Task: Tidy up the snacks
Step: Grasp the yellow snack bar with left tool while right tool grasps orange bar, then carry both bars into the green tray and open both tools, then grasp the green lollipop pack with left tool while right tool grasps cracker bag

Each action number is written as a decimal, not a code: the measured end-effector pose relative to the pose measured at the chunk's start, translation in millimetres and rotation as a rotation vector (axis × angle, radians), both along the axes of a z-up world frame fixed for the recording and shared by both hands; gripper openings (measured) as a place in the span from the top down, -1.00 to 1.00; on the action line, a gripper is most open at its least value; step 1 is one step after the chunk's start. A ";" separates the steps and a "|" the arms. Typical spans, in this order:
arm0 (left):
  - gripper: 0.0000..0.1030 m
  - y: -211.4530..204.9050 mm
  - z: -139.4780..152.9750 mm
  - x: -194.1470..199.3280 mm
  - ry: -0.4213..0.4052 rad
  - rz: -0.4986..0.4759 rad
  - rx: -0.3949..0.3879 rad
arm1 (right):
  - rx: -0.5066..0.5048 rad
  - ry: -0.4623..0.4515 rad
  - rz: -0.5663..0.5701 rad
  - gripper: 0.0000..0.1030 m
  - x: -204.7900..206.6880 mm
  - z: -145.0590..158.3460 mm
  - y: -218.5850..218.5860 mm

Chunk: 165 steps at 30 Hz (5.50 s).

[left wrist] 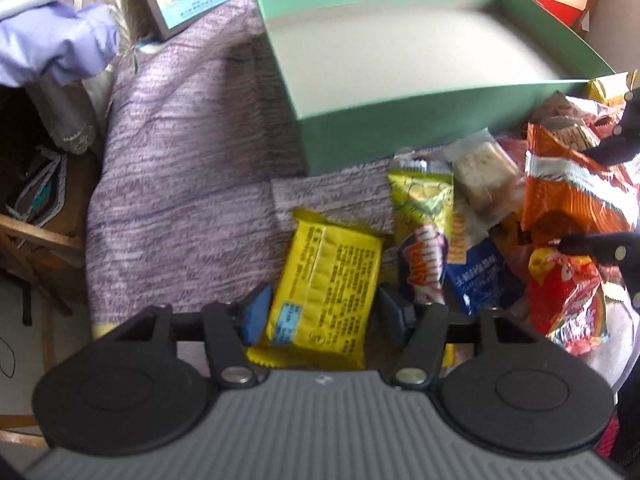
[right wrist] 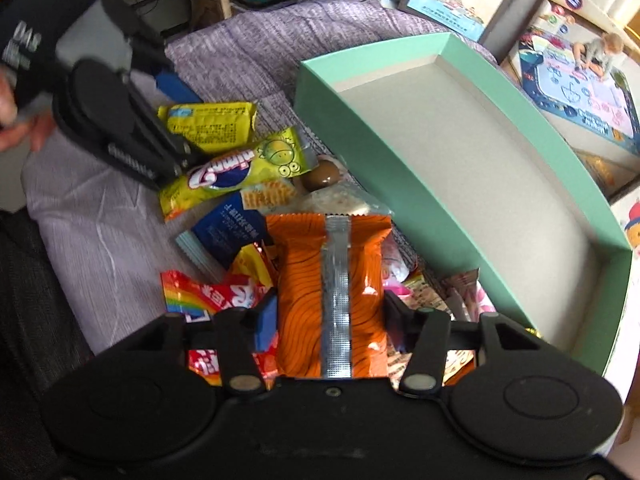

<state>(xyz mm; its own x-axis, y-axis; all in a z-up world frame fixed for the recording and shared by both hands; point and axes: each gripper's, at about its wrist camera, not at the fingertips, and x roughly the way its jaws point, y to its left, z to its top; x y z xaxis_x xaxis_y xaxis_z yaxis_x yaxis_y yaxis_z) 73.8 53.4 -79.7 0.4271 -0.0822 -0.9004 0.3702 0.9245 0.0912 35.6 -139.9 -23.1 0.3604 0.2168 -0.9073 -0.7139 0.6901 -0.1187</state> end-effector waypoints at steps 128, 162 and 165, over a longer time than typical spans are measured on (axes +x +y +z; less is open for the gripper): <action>-0.35 -5.0 0.2 -7.3 0.005 0.208 -0.140 | 0.377 0.178 -0.428 -0.36 38.0 1.7 -96.0; 0.56 -6.6 -5.6 -15.7 -0.030 0.210 -0.106 | 0.228 0.201 -0.253 0.03 5.1 -14.1 -63.8; 0.72 -4.4 -2.4 -18.0 -0.034 0.226 -0.129 | 0.286 0.224 -0.325 0.04 1.6 -8.4 -75.4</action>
<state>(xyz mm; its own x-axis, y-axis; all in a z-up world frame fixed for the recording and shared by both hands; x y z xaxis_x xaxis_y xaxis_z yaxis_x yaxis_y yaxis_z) 55.9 49.0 -82.1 0.4771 -0.0945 -0.8737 0.1517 0.9881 -0.0240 37.2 -215.3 -31.5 0.2533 0.3772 -0.8908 -0.4423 0.8641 0.2401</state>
